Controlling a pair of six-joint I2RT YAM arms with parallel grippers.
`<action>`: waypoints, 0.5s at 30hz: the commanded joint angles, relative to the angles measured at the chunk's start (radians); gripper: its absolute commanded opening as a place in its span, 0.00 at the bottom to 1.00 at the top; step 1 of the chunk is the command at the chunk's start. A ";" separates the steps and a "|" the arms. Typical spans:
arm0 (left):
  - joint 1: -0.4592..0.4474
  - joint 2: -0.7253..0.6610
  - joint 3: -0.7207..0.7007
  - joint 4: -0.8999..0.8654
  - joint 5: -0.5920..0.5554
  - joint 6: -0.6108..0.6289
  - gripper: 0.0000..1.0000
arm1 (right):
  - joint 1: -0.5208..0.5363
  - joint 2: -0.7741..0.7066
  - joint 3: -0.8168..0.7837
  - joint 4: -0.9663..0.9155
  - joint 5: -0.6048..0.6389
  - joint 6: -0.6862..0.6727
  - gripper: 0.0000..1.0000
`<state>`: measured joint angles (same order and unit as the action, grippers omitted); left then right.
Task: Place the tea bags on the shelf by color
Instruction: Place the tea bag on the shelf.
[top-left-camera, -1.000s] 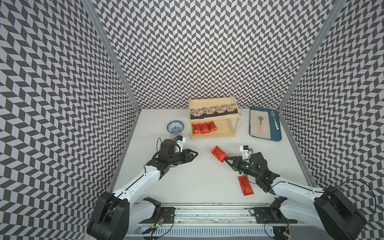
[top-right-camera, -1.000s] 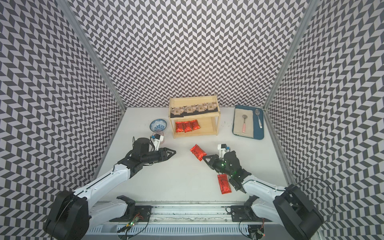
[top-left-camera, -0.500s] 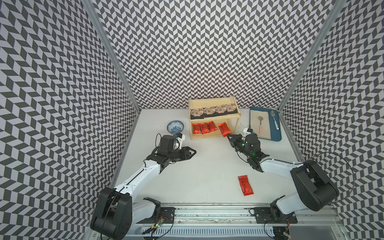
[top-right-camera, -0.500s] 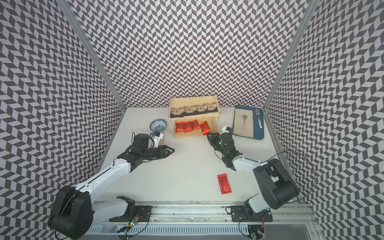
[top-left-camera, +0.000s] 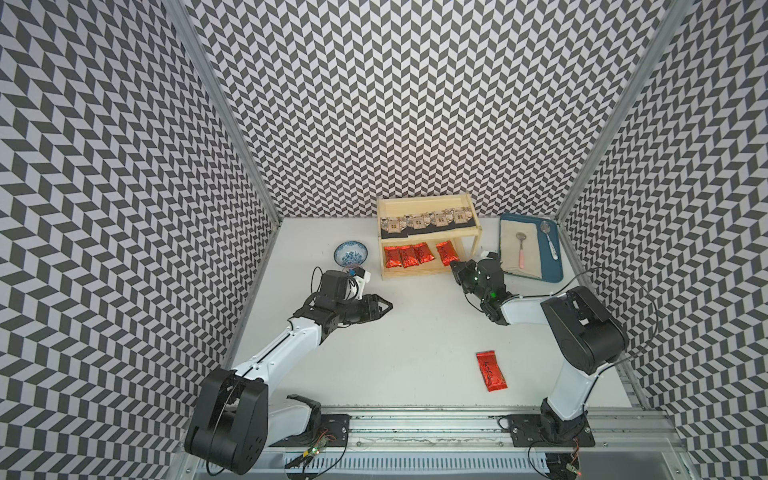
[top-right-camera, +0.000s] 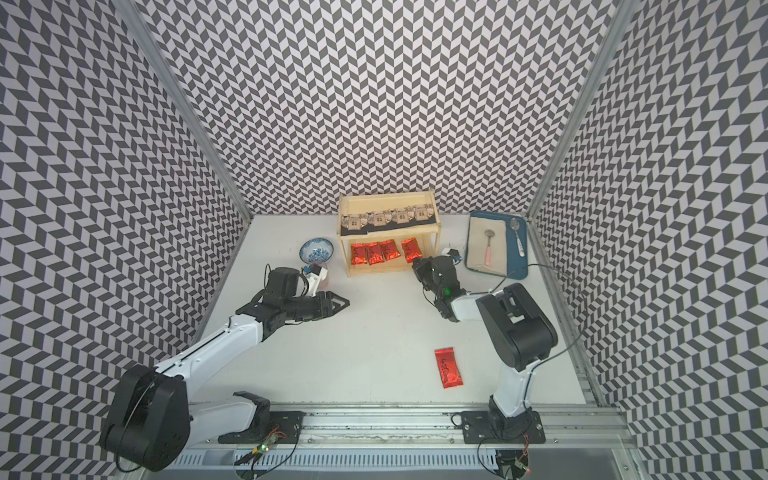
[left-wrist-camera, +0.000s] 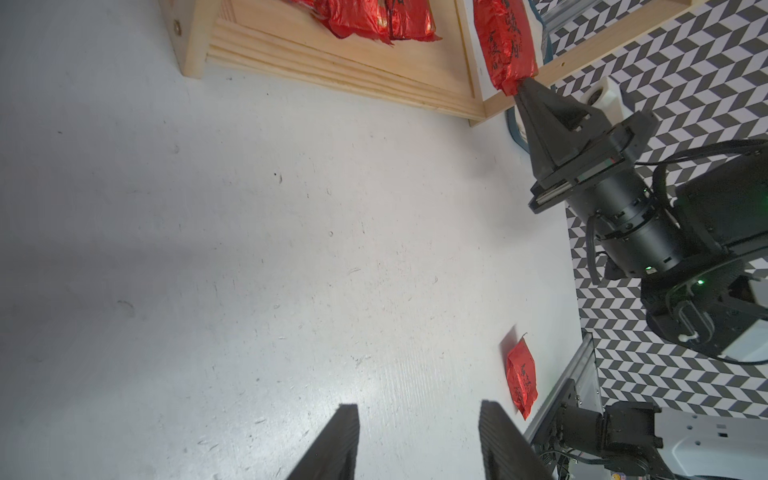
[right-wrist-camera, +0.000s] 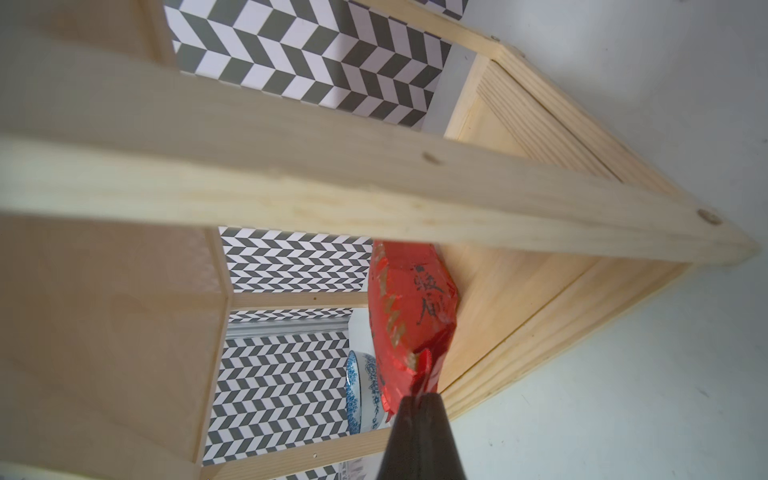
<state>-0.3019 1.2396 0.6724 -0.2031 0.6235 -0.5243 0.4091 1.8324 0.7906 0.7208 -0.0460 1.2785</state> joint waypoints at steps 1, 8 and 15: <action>0.009 0.002 0.018 0.005 0.022 0.013 0.52 | 0.000 0.028 0.025 0.076 0.049 0.004 0.00; 0.015 -0.003 0.011 0.005 0.031 0.015 0.52 | 0.007 0.088 0.061 0.089 0.064 0.020 0.00; 0.021 -0.012 0.003 -0.001 0.036 0.018 0.52 | 0.020 0.129 0.107 0.089 0.085 0.027 0.00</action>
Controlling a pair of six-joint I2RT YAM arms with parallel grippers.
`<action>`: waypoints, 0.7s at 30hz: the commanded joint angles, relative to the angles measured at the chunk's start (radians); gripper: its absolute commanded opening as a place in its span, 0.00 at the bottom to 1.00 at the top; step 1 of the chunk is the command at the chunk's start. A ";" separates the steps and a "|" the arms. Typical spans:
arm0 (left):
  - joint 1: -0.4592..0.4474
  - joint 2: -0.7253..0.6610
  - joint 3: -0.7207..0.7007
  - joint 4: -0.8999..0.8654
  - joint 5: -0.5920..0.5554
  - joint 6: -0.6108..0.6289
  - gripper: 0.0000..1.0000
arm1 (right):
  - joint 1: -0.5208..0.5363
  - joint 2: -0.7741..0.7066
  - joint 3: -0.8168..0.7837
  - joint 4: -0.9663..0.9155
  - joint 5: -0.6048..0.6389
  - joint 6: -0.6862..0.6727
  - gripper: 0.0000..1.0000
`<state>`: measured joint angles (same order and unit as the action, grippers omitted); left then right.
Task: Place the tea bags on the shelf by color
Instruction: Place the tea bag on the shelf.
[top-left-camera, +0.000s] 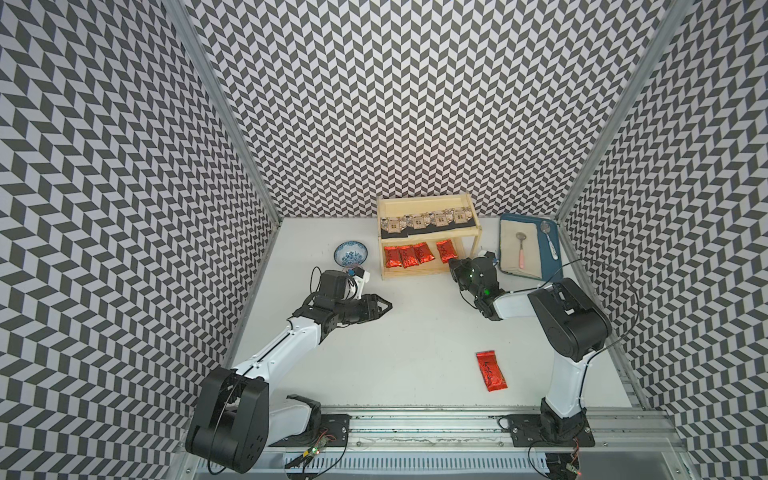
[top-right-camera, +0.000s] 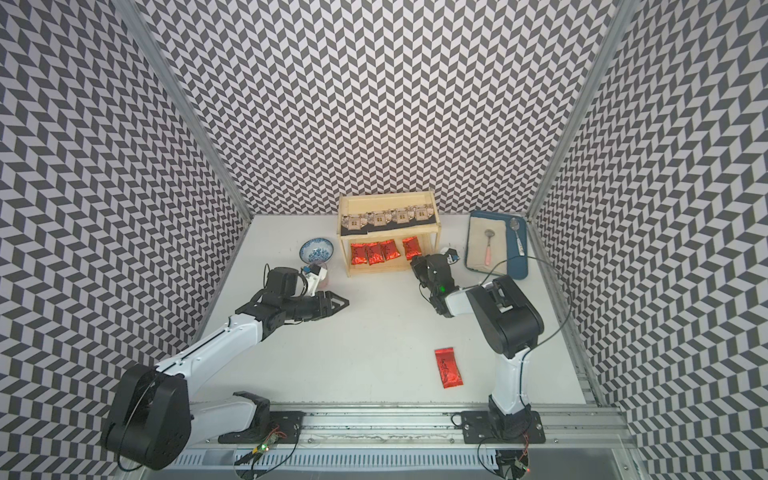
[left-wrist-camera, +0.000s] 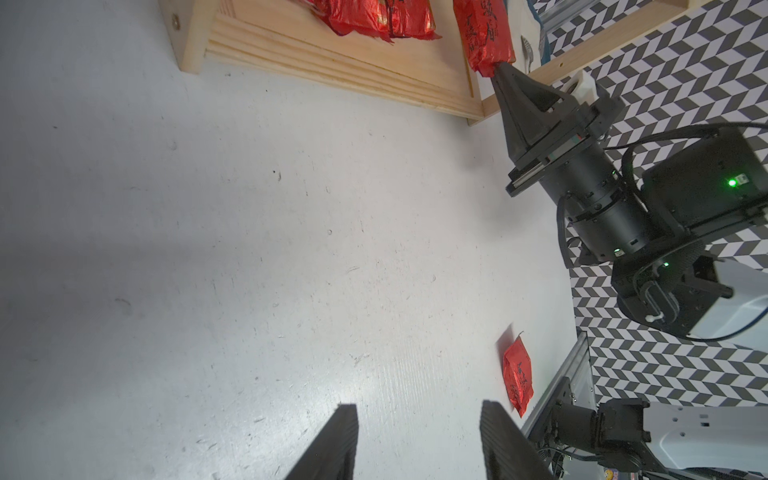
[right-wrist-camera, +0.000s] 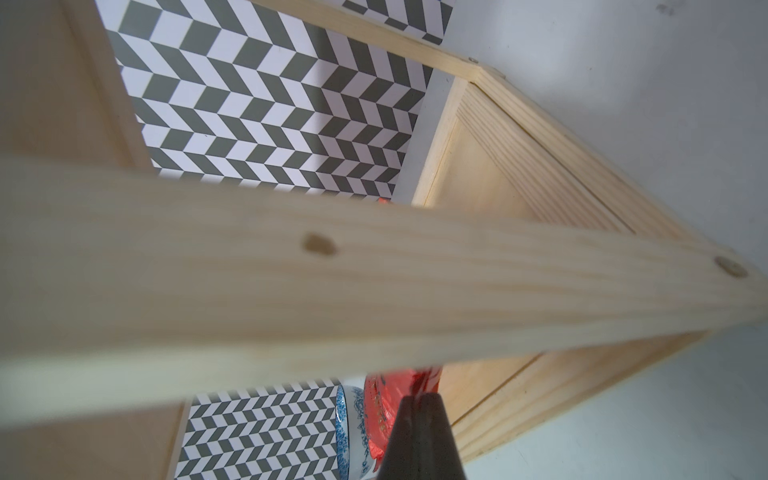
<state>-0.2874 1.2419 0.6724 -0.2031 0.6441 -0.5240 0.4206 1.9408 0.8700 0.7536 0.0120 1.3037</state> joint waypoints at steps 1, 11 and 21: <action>0.007 -0.015 0.003 -0.001 0.015 0.018 0.52 | 0.010 0.026 0.034 0.057 0.029 0.001 0.00; 0.007 -0.024 -0.002 -0.004 0.022 0.021 0.53 | 0.015 0.090 0.081 0.061 0.024 -0.003 0.00; 0.007 -0.027 -0.003 -0.004 0.028 0.022 0.53 | 0.017 0.149 0.129 0.058 -0.025 -0.006 0.00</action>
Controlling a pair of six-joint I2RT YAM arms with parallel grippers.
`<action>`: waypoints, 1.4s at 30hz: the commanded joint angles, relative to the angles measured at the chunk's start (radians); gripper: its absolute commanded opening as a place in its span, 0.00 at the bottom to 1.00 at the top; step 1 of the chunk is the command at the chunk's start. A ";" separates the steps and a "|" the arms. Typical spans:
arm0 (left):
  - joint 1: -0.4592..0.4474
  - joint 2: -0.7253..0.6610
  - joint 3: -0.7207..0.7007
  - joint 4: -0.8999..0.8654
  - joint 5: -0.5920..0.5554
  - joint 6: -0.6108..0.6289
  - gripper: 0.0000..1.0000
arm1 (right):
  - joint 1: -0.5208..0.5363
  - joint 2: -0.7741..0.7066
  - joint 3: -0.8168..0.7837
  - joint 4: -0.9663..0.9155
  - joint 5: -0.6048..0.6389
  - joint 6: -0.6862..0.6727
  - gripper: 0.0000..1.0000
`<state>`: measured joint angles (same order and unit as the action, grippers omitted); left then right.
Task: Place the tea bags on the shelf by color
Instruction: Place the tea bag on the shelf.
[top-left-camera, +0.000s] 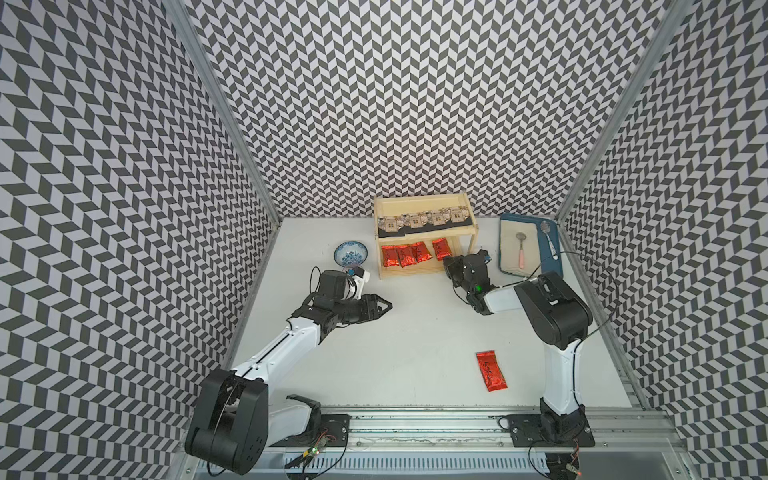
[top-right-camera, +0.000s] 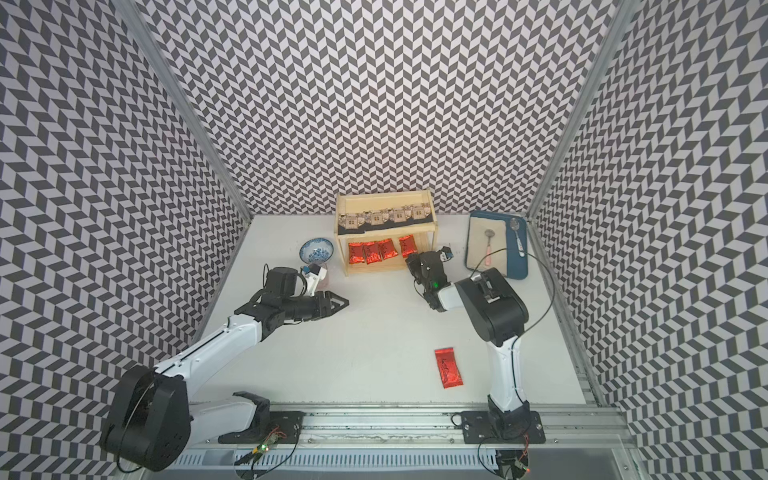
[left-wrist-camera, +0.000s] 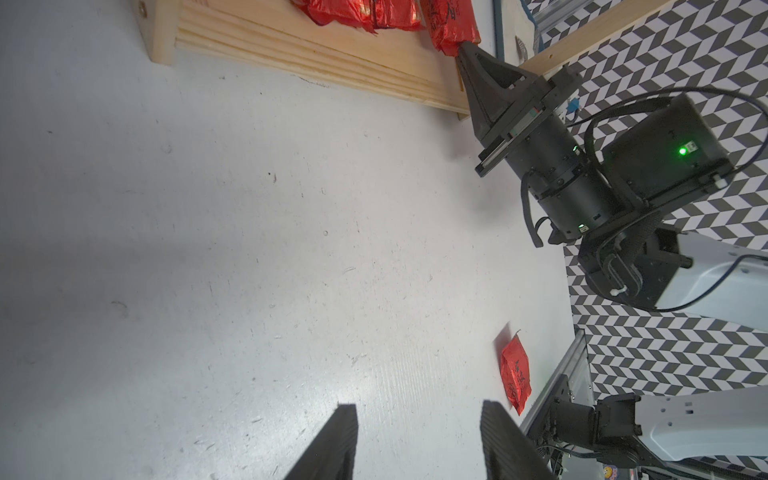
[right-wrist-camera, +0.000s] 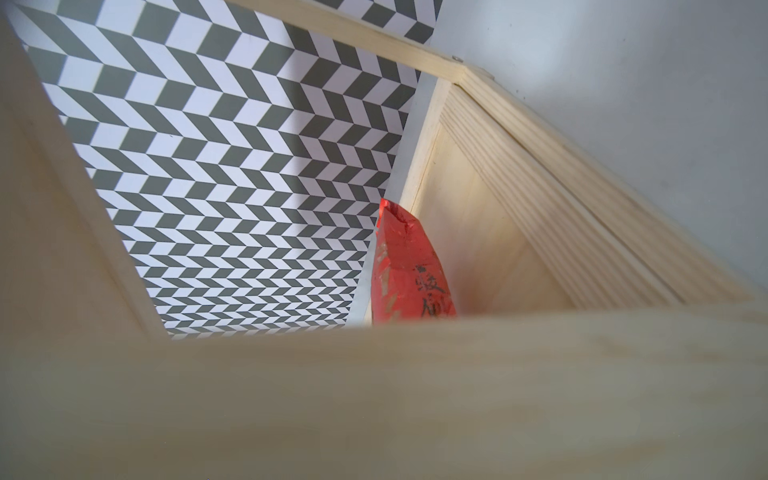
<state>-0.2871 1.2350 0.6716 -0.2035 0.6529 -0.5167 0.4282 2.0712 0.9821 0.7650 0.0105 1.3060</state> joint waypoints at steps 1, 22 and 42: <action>0.006 -0.020 -0.003 -0.003 0.020 0.013 0.53 | 0.009 0.020 0.017 0.046 -0.023 -0.007 0.00; 0.006 -0.028 -0.009 0.002 0.021 0.010 0.53 | 0.003 0.092 0.063 0.025 -0.176 0.034 0.05; 0.007 -0.026 -0.023 0.018 0.019 -0.002 0.53 | -0.008 0.105 0.088 0.092 -0.265 0.019 0.19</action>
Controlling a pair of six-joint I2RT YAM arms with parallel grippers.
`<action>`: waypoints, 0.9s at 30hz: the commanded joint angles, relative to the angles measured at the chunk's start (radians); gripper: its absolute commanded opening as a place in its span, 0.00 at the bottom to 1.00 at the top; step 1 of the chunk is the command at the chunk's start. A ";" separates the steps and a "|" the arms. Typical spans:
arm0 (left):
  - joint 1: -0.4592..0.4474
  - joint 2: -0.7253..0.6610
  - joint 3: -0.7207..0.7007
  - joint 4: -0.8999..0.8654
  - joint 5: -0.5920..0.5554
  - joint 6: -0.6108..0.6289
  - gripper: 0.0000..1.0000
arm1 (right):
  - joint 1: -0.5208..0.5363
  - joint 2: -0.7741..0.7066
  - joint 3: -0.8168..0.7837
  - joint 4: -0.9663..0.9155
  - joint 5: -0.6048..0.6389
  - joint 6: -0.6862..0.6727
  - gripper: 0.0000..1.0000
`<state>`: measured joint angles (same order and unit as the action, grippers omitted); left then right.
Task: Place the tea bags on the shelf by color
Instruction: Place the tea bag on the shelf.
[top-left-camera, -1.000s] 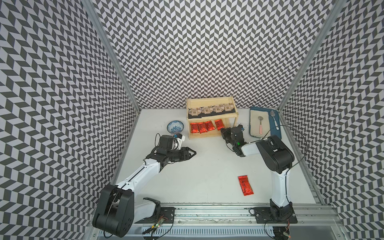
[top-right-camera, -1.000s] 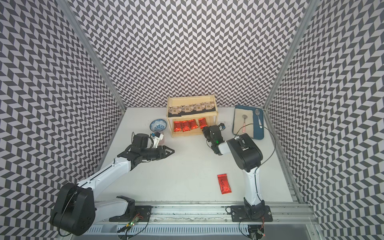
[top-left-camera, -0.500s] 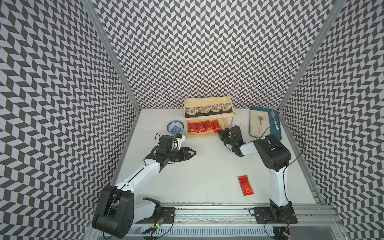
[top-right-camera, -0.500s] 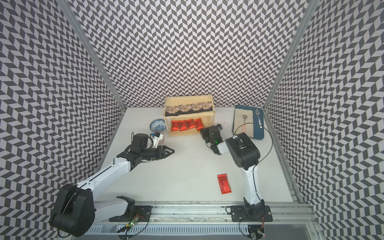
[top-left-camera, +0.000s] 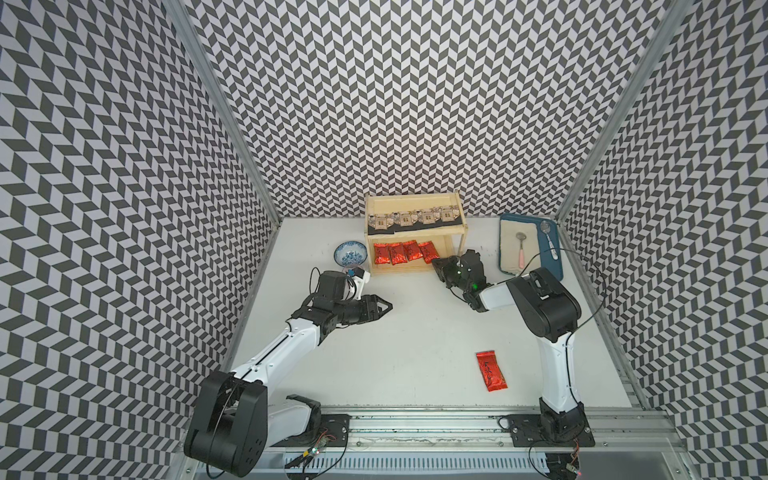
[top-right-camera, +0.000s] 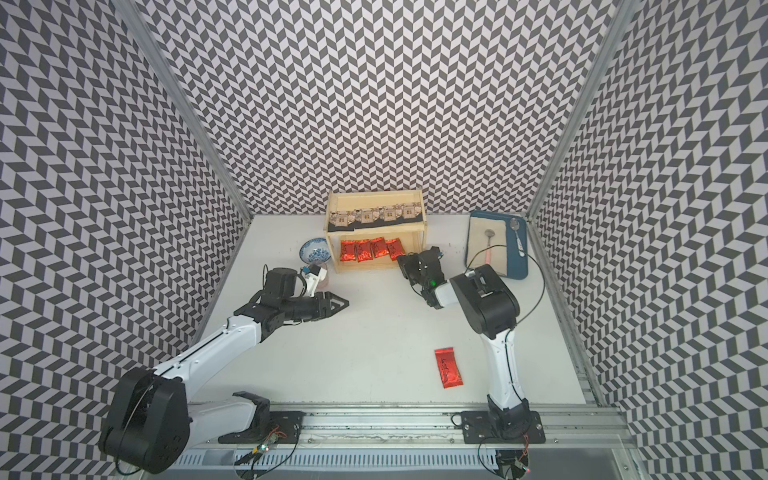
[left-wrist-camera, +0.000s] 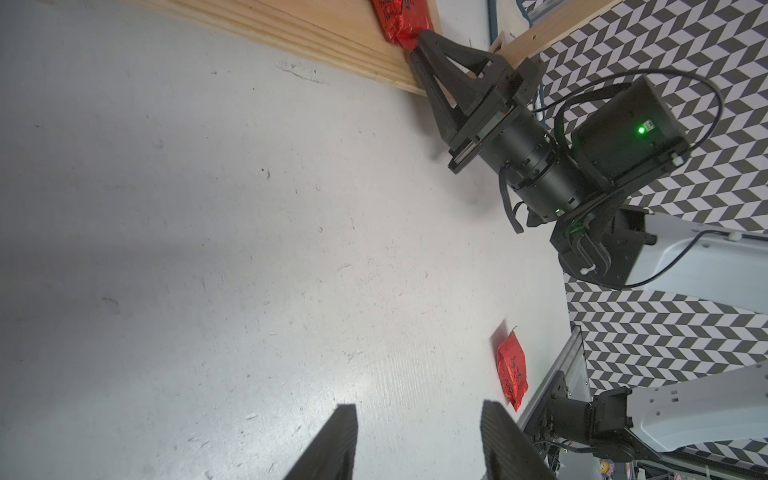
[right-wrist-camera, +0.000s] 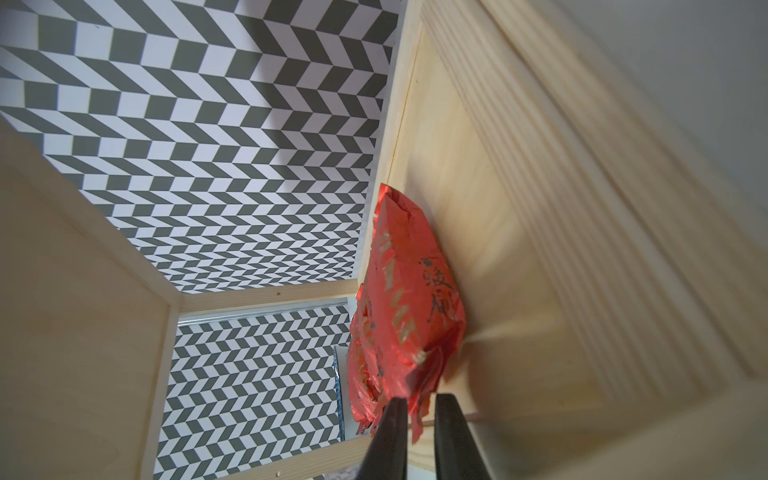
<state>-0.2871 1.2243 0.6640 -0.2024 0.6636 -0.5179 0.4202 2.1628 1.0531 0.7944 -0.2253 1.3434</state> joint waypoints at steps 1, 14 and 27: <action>0.006 -0.015 -0.015 0.018 0.008 -0.001 0.53 | 0.001 0.013 0.019 0.062 -0.032 -0.023 0.19; 0.006 -0.019 -0.014 0.025 0.008 -0.009 0.53 | -0.011 -0.051 -0.043 0.077 -0.101 -0.114 0.35; 0.053 -0.043 0.100 -0.014 -0.024 -0.001 0.53 | -0.016 -0.186 -0.253 0.218 -0.261 -0.237 0.42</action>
<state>-0.2600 1.2205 0.6975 -0.2115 0.6495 -0.5320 0.4072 2.0377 0.8429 0.9081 -0.4274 1.1728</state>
